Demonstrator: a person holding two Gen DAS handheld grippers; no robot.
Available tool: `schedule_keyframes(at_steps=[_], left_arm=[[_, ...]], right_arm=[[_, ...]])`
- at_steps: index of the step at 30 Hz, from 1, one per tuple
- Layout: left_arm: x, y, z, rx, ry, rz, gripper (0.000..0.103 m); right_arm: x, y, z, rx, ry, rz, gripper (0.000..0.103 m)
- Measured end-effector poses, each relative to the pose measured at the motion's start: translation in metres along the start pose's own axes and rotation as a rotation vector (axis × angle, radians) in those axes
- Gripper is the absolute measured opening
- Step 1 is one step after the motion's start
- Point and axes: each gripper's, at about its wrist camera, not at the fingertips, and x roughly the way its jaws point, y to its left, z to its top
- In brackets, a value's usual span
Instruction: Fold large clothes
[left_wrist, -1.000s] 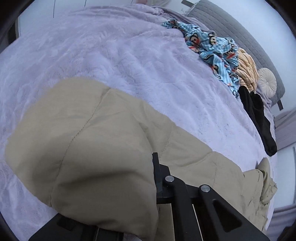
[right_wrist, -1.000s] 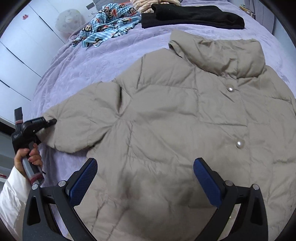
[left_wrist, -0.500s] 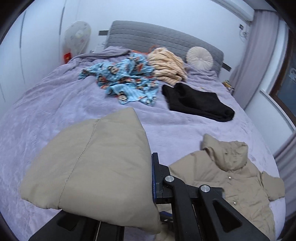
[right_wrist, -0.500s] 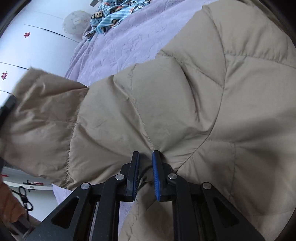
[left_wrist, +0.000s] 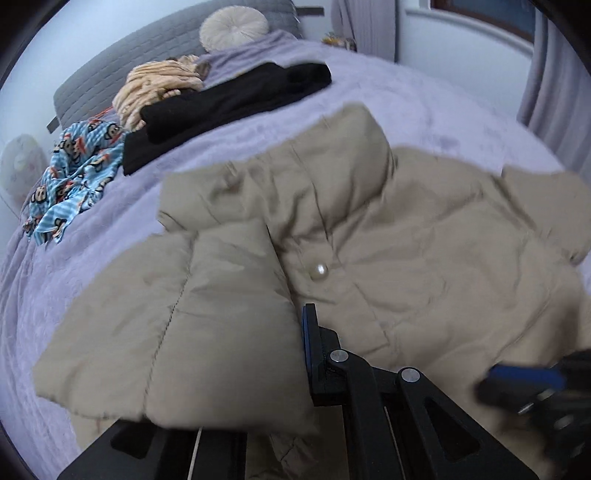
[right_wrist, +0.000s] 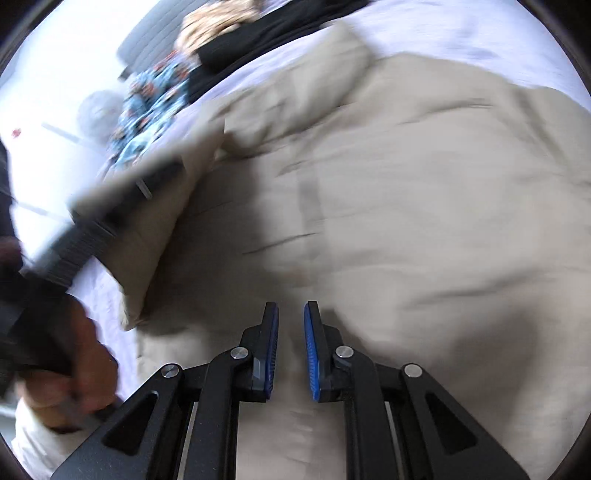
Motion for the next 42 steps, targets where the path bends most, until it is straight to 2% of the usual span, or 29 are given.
schedule_keyframes(at_steps=[1,3,5,6,7,8,9,13,14,15,16,17,18,20,24,25,27,29,30,32,34,35,36,37,38,39,40,41,42], left_arm=[[0.012,-0.008,-0.01,0.029,0.025,0.019,0.024],[0.013,-0.025,-0.023,0.077,-0.014,0.083,0.024],[0.006,-0.035,-0.026,0.103,-0.018,0.092,0.033],[0.002,-0.035,-0.027,0.1,-0.021,0.09,0.057],[-0.005,-0.033,-0.027,0.087,-0.032,0.08,0.085],[-0.013,-0.029,-0.029,0.066,-0.045,0.06,0.094],[-0.023,-0.026,-0.031,0.047,-0.057,0.038,0.099],[-0.062,0.005,-0.052,-0.006,-0.089,0.006,0.099],[-0.073,0.017,-0.058,-0.035,-0.098,-0.011,0.099],[-0.082,0.031,-0.064,-0.073,-0.107,-0.028,0.099],[-0.087,0.049,-0.067,-0.114,-0.112,-0.04,0.099],[-0.095,0.068,-0.074,-0.165,-0.114,-0.05,0.099],[-0.098,0.089,-0.078,-0.217,-0.111,-0.059,0.099],[-0.096,0.138,-0.09,-0.357,-0.079,-0.092,0.099],[-0.061,0.241,-0.119,-0.682,-0.01,-0.128,0.099],[-0.048,0.257,-0.127,-0.754,0.006,-0.163,0.098],[-0.017,0.284,-0.144,-0.909,0.052,-0.296,0.098],[0.013,0.295,-0.153,-1.02,0.088,-0.412,0.098],[0.024,0.297,-0.153,-1.05,0.09,-0.47,0.095],[0.04,0.293,-0.147,-1.075,0.074,-0.56,0.073],[0.046,0.287,-0.135,-1.072,0.063,-0.598,0.031],[0.041,0.282,-0.127,-1.033,0.052,-0.547,0.029],[0.029,0.274,-0.116,-0.961,0.025,-0.465,0.027],[0.017,0.267,-0.106,-0.882,-0.008,-0.395,0.02],[0.005,0.259,-0.097,-0.798,-0.035,-0.325,0.02],[-0.003,0.252,-0.09,-0.729,-0.056,-0.26,0.02],[-0.008,0.247,-0.086,-0.678,-0.065,-0.218,0.02],[-0.008,0.243,-0.084,-0.642,-0.059,-0.182,0.02],[-0.005,0.243,-0.083,-0.618,-0.047,-0.152,0.02]], right_arm=[[-0.005,-0.015,0.001,0.02,-0.007,-0.022,0.016],[-0.008,-0.04,0.003,0.057,-0.004,-0.043,0.016],[-0.008,-0.049,0.004,0.086,-0.003,-0.023,0.016],[-0.005,-0.052,0.005,0.091,-0.003,-0.011,0.016],[0.002,-0.05,0.009,0.095,-0.003,-0.003,0.016],[0.006,-0.05,0.01,0.102,-0.006,0.004,0.016],[0.008,-0.05,0.012,0.11,-0.008,0.009,0.016],[-0.009,-0.058,0.004,0.11,-0.013,0.003,0.017],[-0.01,-0.054,0.007,0.098,-0.012,-0.009,0.022],[-0.016,-0.051,0.006,0.079,-0.013,-0.024,0.04],[-0.027,-0.052,-0.002,0.055,-0.02,-0.037,0.053],[-0.032,-0.042,-0.001,0.02,-0.035,-0.053,0.078],[-0.042,-0.038,-0.007,-0.015,-0.058,-0.061,0.084],[-0.046,-0.007,-0.005,-0.137,-0.093,-0.083,0.084],[-0.03,0.075,-0.009,-0.462,-0.134,-0.154,0.084],[-0.022,0.096,-0.013,-0.548,-0.146,-0.186,0.084],[-0.005,0.128,-0.022,-0.675,-0.167,-0.254,0.084],[0.014,0.154,-0.029,-0.776,-0.168,-0.313,0.084],[0.021,0.161,-0.031,-0.802,-0.177,-0.336,0.084],[0.035,0.173,-0.033,-0.853,-0.195,-0.389,0.084],[0.049,0.181,-0.032,-0.893,-0.206,-0.441,0.084],[0.052,0.186,-0.031,-0.91,-0.209,-0.459,0.084],[0.055,0.187,-0.03,-0.923,-0.209,-0.472,0.084],[0.058,0.188,-0.028,-0.928,-0.212,-0.477,0.084],[0.058,0.186,-0.023,-0.92,-0.224,-0.483,0.081],[0.053,0.183,-0.019,-0.897,-0.244,-0.48,0.056],[0.05,0.179,-0.017,-0.863,-0.255,-0.466,0.04],[0.042,0.168,-0.008,-0.791,-0.261,-0.448,0.01],[0.035,0.156,-0.002,-0.713,-0.267,-0.428,0.009]])
